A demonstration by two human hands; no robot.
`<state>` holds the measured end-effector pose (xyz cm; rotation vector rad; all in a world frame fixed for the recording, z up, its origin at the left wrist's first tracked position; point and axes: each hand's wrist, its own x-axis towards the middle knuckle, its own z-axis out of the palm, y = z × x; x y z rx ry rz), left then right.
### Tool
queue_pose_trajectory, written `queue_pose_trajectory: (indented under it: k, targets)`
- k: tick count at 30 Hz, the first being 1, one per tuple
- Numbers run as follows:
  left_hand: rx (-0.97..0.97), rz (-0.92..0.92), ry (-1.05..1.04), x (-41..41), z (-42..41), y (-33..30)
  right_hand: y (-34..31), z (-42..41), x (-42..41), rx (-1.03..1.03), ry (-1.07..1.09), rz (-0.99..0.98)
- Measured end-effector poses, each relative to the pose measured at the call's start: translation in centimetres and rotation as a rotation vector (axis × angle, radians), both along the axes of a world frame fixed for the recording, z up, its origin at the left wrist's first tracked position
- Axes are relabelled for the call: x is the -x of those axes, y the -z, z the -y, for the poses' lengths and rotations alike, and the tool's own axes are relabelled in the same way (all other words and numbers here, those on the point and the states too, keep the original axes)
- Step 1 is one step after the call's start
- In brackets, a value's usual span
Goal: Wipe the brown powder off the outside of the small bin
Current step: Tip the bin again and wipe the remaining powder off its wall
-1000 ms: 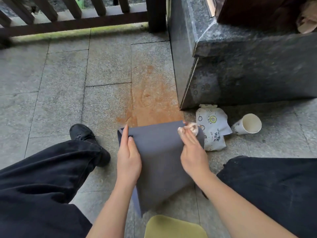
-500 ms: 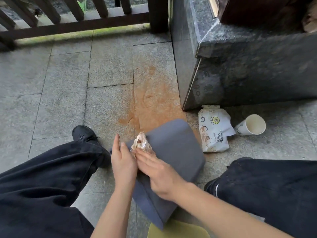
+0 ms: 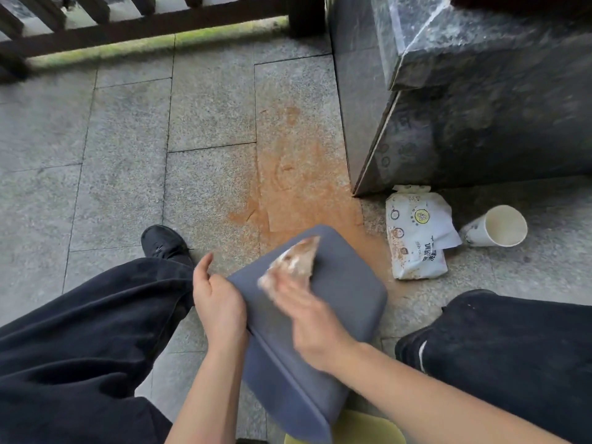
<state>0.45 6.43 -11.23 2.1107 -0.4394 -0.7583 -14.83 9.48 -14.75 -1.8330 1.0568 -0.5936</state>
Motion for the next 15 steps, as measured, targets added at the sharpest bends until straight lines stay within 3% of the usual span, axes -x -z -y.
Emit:
queue_pose_trajectory:
  k: [3, 6, 11, 15]
  targets:
    - [-0.032, 0.025, 0.016, -0.6, 0.1, 0.3, -1.4, -1.6, -1.0, 0.036, -0.232, 0.086]
    - [-0.037, 0.035, 0.074, -0.8, 0.7, 1.1, 0.1, 0.6, 1.7, 0.127, -0.355, 0.001]
    - [-0.009, -0.022, 0.041, 0.1, 0.4, 1.8, 4.6, 4.8, 5.5, -0.034, -0.008, -0.267]
    - [0.002, -0.04, 0.182, 3.2, -2.4, 1.6, 6.8, 7.0, 6.7, -0.116, 0.187, -0.368]
